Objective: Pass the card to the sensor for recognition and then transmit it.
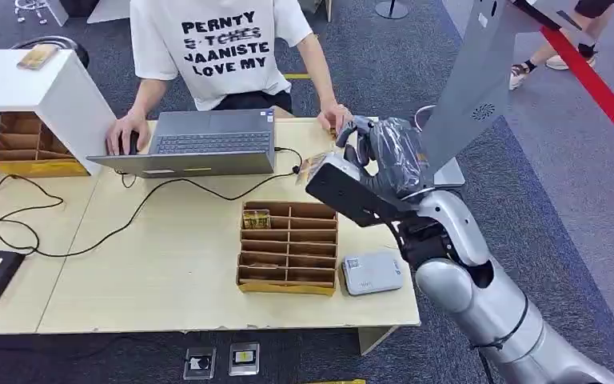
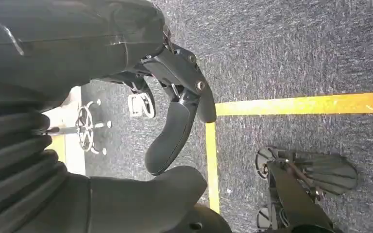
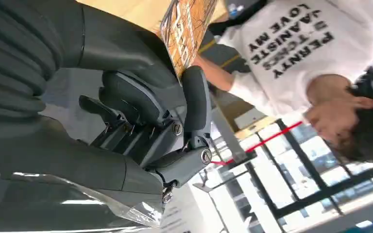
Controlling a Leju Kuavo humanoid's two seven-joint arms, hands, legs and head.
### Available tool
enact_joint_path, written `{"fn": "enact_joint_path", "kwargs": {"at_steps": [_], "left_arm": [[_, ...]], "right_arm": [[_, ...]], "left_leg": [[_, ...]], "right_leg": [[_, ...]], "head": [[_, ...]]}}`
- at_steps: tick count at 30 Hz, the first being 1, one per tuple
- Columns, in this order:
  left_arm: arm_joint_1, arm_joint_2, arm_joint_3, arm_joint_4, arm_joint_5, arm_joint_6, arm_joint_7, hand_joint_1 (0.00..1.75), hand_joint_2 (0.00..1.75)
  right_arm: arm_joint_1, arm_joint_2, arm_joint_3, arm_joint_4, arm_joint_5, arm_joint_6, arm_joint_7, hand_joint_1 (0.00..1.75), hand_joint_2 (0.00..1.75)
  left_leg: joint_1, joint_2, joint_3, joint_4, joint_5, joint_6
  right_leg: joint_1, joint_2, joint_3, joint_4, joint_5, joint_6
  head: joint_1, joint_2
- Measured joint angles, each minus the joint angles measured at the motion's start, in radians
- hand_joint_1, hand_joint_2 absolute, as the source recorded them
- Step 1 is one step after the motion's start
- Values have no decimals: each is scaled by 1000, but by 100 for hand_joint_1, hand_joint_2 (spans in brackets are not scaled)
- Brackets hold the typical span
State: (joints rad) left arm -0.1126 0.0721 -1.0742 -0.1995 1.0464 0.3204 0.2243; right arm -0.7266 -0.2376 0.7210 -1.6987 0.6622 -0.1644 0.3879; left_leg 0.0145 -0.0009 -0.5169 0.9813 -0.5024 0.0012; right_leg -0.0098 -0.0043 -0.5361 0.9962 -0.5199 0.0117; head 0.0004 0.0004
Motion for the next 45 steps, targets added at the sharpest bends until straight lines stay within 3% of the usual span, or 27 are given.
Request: {"fn": "enact_joint_path", "kwargs": {"at_steps": [11, 24, 45], "left_arm": [[-4, -3, -6, 0, -21, -3, 4, 77, 175], [-7, -3, -26, 0, -48, -26, 13, 77, 175], [-7, -2, -65, 0, -64, -32, 21, 80, 175]], "right_arm": [[-155, 91, 13, 136, -68, 43, -28, 175, 175], [-295, 191, 63, 390, -145, 75, -40, 175, 175], [-388, 216, 110, 656, -228, 67, 5, 175, 175]], "left_leg": [[0, -1, -1, 0, 1, 0], [0, -1, -1, 0, 1, 0], [0, -1, 0, 0, 1, 0]], "right_leg": [[0, -1, 0, 0, 0, 0], [0, -1, 0, 1, 0, 0], [0, -1, 0, 0, 0, 0]], "head": [[0, 0], [0, 0], [0, 0]]}}
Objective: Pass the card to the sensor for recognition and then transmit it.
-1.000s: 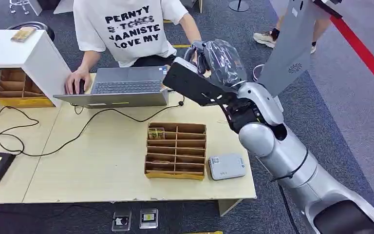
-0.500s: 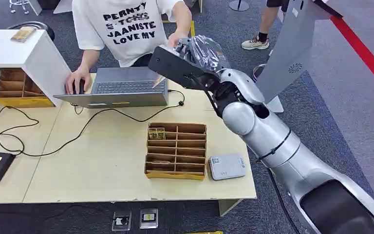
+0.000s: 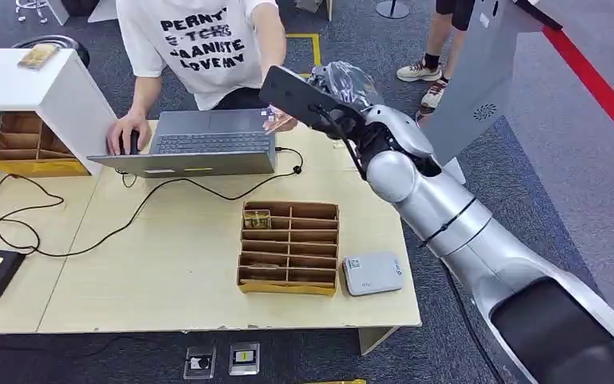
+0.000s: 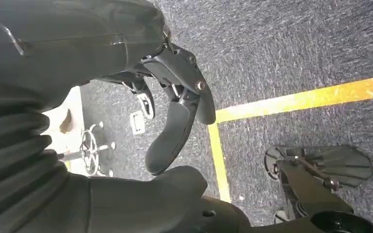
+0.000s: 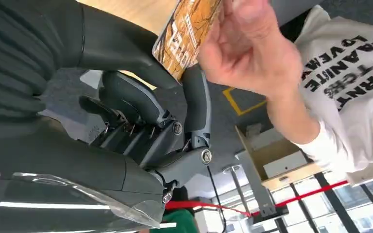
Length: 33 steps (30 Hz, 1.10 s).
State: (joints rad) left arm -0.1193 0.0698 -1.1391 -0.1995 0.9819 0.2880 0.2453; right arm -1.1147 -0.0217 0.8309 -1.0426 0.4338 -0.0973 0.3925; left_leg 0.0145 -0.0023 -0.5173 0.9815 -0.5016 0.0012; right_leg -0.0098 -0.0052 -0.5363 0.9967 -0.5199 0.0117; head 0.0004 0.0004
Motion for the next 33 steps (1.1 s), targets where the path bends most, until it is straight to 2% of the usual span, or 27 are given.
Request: {"fn": "enact_joint_path", "kwargs": {"at_steps": [1, 6, 7, 8, 9, 10, 12, 13, 14, 33], "left_arm": [[0, 0, -1, 0, 0, 0, 0, 86, 175], [0, 0, -10, 0, 3, 0, 3, 87, 175], [-1, 0, -11, 0, 3, 0, 4, 87, 175], [-1, 0, -13, 0, 3, 0, 4, 87, 175], [-1, 0, -16, 0, 3, 0, 4, 87, 175], [0, 0, -17, 0, 3, 1, 4, 87, 175], [-1, 0, -17, 0, 4, 1, 4, 87, 175], [-1, 0, -17, 0, 5, 1, 4, 87, 175], [-1, 0, -17, 0, 6, 1, 5, 89, 175], [-1, 2, -18, 0, 8, 0, 4, 86, 175]], "right_arm": [[-4, 1, 1, 9, -1, -1, 0, 175, 175], [-13, 4, 14, 45, -9, -3, 2, 175, 175], [-14, 4, 15, 52, -9, -4, 2, 145, 175], [-15, 5, 15, 57, -9, -4, 2, 105, 175], [-16, 6, 15, 63, -9, -5, 4, 103, 175], [-16, 6, 16, 66, -9, -5, 4, 89, 175], [-16, 6, 16, 74, -9, -5, 6, 84, 175], [-16, 6, 16, 76, -8, -5, 7, 58, 175], [-16, 6, 16, 78, -8, -5, 8, 0, 175], [-12, 3, 42, 71, 25, -19, 37, 0, 175]], "left_leg": [[0, 0, 0, 0, 0, 0], [0, 0, 0, 0, 0, 0], [0, 0, 0, 0, 0, 0], [0, 0, 0, 0, 0, 0], [0, 0, 0, 0, 0, 0], [0, 0, 0, 0, 0, 0], [0, 0, 0, 0, 0, 0], [0, 0, 0, 0, 0, 0], [0, 0, 0, 0, 0, 0], [0, 0, 1, 0, 0, 0]], "right_leg": [[0, 0, 0, 0, 0, 0], [0, 0, 0, 0, 0, 0], [0, 0, 0, 0, 0, 0], [0, 0, 0, 0, 0, 0], [0, 0, 0, 0, 0, 0], [0, 0, 0, 0, 0, 0], [0, 0, 0, 0, 0, 0], [0, 0, 0, 0, 0, 0], [0, 0, 0, 0, 0, 0], [0, 0, 0, 0, 0, 0]], "head": [[0, 0], [0, 0], [0, 0], [0, 0], [0, 0], [0, 0], [0, 0], [0, 0], [0, 0], [0, 0]]}}
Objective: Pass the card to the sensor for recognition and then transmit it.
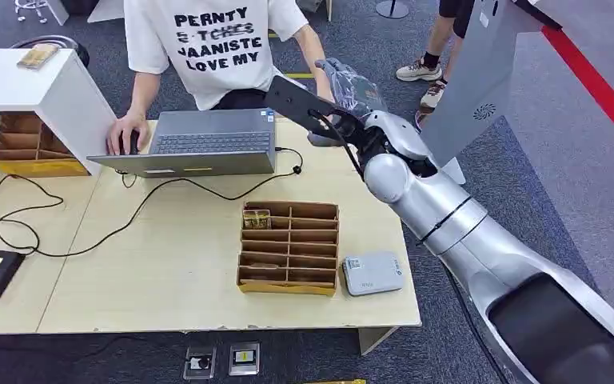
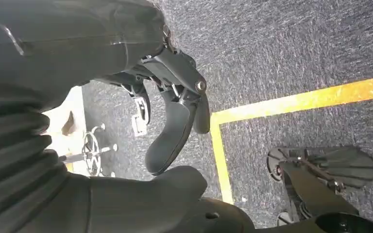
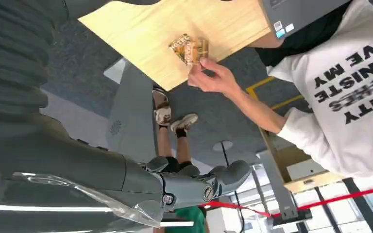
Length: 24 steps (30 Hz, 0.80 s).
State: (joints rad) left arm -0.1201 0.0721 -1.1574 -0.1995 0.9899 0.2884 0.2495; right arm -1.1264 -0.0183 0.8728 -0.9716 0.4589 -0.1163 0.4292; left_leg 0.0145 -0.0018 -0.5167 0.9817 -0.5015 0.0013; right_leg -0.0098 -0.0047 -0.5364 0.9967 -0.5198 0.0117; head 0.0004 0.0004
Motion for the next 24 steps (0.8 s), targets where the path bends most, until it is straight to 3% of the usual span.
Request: {"fn": "enact_joint_path", "kwargs": {"at_steps": [7, 24], "left_arm": [[0, 2, 0, 0, 3, 0, 0, 86, 175], [0, 3, 0, 0, 9, 0, -2, 82, 175]], "right_arm": [[29, -4, -1, -61, 21, -29, 3, 0, 175], [230, -68, -53, -390, 69, -243, -36, 0, 175]], "left_leg": [[0, 0, 0, 0, 0, 0], [0, 0, 1, 0, 0, 0]], "right_leg": [[0, 0, 0, 0, 0, 0], [0, 0, 0, 0, 0, 0]], "head": [[0, 0], [0, 0]]}}
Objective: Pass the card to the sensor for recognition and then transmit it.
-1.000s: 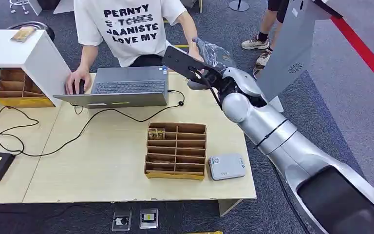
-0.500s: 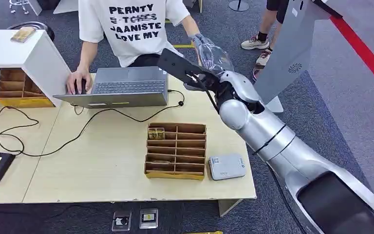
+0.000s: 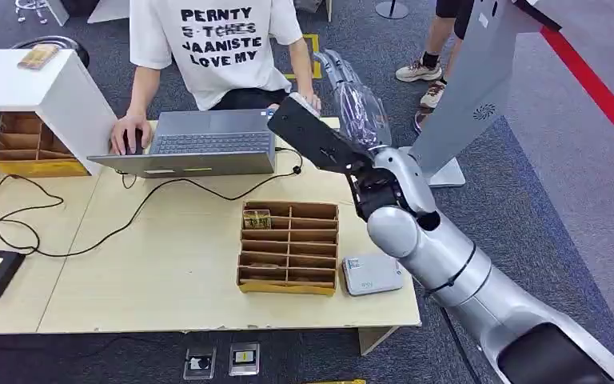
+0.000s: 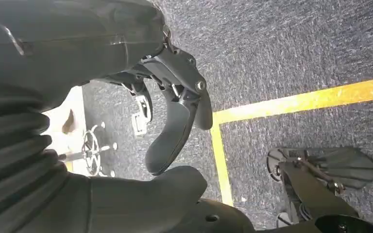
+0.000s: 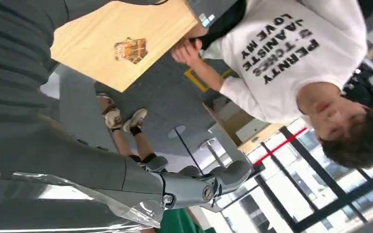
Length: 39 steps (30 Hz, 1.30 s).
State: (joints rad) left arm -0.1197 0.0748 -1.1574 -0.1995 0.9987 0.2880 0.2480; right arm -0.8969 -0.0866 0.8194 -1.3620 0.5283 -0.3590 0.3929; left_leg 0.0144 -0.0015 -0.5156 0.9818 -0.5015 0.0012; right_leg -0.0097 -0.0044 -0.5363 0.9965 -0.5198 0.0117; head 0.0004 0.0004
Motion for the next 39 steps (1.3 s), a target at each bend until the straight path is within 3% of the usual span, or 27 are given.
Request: {"fn": "enact_joint_path", "kwargs": {"at_steps": [21, 33, 34, 39], "left_arm": [[2, 0, 0, 0, 45, 22, 0, 80, 175], [2, 0, 2, 0, 60, 34, 2, 80, 175], [2, 0, 2, 0, 60, 35, 3, 82, 175], [2, 0, 3, 0, 66, 40, 4, 80, 175]], "right_arm": [[361, -94, -137, -347, -117, -243, -127, 0, 175], [567, -156, -209, -454, -193, -292, -182, 0, 175], [584, -159, -213, -460, -202, -296, -190, 0, 0], [658, -174, -236, -482, -223, -303, -209, 0, 0]], "left_leg": [[0, 0, 0, 0, 0, 0], [0, 0, 0, 0, 0, 0], [0, 0, 0, 0, 0, 0], [0, 0, 0, 0, 0, 0]], "right_leg": [[0, 0, 0, 0, 0, 0], [0, 0, 0, 0, 0, 0], [0, 0, 0, 0, 0, 0], [0, 0, 0, 0, 0, 0]], "head": [[0, 0], [0, 0], [0, 0], [0, 0]]}}
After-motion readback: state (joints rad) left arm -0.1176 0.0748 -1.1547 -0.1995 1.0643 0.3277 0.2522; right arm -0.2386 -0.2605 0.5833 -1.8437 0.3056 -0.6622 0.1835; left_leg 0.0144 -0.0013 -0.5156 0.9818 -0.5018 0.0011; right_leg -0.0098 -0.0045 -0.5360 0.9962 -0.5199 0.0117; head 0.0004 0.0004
